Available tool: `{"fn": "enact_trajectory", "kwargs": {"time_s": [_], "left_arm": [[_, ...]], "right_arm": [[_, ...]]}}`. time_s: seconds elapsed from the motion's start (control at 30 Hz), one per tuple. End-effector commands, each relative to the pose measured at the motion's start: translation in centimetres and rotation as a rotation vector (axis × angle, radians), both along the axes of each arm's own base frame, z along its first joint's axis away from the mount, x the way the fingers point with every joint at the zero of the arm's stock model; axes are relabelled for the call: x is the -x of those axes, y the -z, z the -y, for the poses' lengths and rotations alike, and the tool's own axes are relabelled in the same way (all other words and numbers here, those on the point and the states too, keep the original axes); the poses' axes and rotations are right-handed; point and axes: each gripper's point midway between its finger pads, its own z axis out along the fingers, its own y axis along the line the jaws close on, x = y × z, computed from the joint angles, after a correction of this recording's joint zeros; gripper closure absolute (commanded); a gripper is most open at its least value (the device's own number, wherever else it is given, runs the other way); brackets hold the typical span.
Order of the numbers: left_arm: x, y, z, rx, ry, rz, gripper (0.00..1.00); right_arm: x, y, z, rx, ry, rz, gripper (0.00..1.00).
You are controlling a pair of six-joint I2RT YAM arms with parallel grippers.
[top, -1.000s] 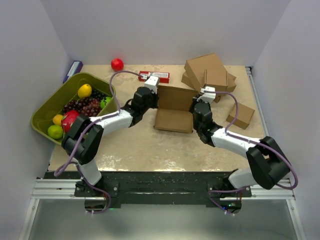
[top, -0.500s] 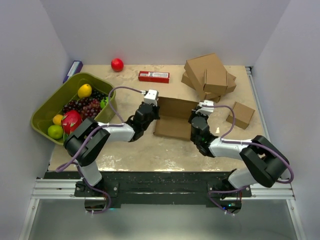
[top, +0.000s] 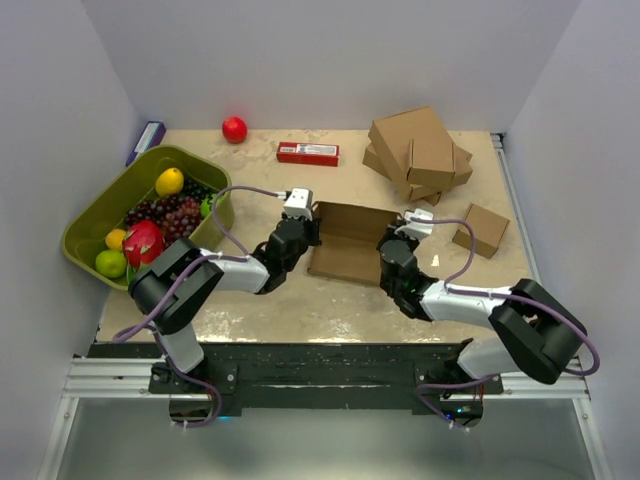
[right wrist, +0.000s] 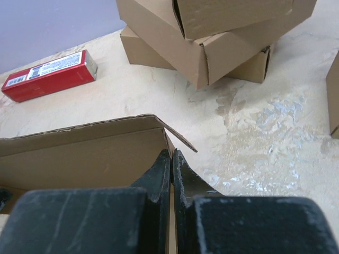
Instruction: Fold the paper box
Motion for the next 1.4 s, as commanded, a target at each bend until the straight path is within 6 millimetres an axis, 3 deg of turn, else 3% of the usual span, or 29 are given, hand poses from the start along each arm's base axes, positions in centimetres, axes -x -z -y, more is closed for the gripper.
{"fn": "enact_trajectory", "kwargs": {"time_s": [0.0, 0.07, 0.43, 0.6, 0.83, 0.87, 0.9, 1.07, 1.1, 1.2, 1.37], "left_arm": [[2.4, 2.0, 0.7, 0.025, 0.028, -0.079, 1.00], [2.8, 2.5, 0.7, 0.012, 0.028, -0.088, 1.00], [3.8, 3.7, -0.9, -0.102, -0.047, -0.085, 1.00], [4.3, 4.0, -0.9, -0.141, -0.051, -0.073, 1.00], [4.4, 2.7, 0.6, -0.184, 0.000, -0.022, 1.00], [4.2, 2.4, 0.9, -0.190, 0.011, -0.011, 1.00], [4.1, 1.9, 1.4, -0.209, 0.050, 0.010, 1.00], [3.1, 0.6, 2.9, -0.262, 0.201, 0.034, 1.00], [2.4, 0.2, 2.4, -0.270, 0.199, 0.038, 1.00], [1.7, -0.5, 1.5, -0.312, 0.221, 0.056, 1.00], [0.5, -1.4, 0.0, -0.367, 0.247, 0.053, 1.00]], "right_arm": [[1.2, 1.4, 0.8, -0.050, 0.067, -0.034, 1.00], [1.5, 1.7, 0.9, -0.052, 0.072, -0.045, 1.00], [3.4, 1.3, 2.0, -0.123, 0.071, -0.048, 0.66], [4.2, 1.3, 2.4, -0.143, 0.050, -0.050, 0.60], [4.5, 2.0, 1.8, -0.129, -0.016, -0.064, 0.61], [4.5, 2.0, 1.3, -0.131, -0.039, -0.068, 0.56], [4.5, 2.1, 1.1, -0.124, -0.055, -0.073, 0.45], [3.2, 2.4, 0.4, -0.146, -0.201, -0.137, 0.30], [2.9, 1.9, 1.2, -0.166, -0.196, -0.124, 0.24], [3.2, 0.1, 0.7, -0.148, -0.282, -0.089, 0.18], [3.8, -0.6, 1.0, -0.096, -0.349, -0.105, 0.15]]}}
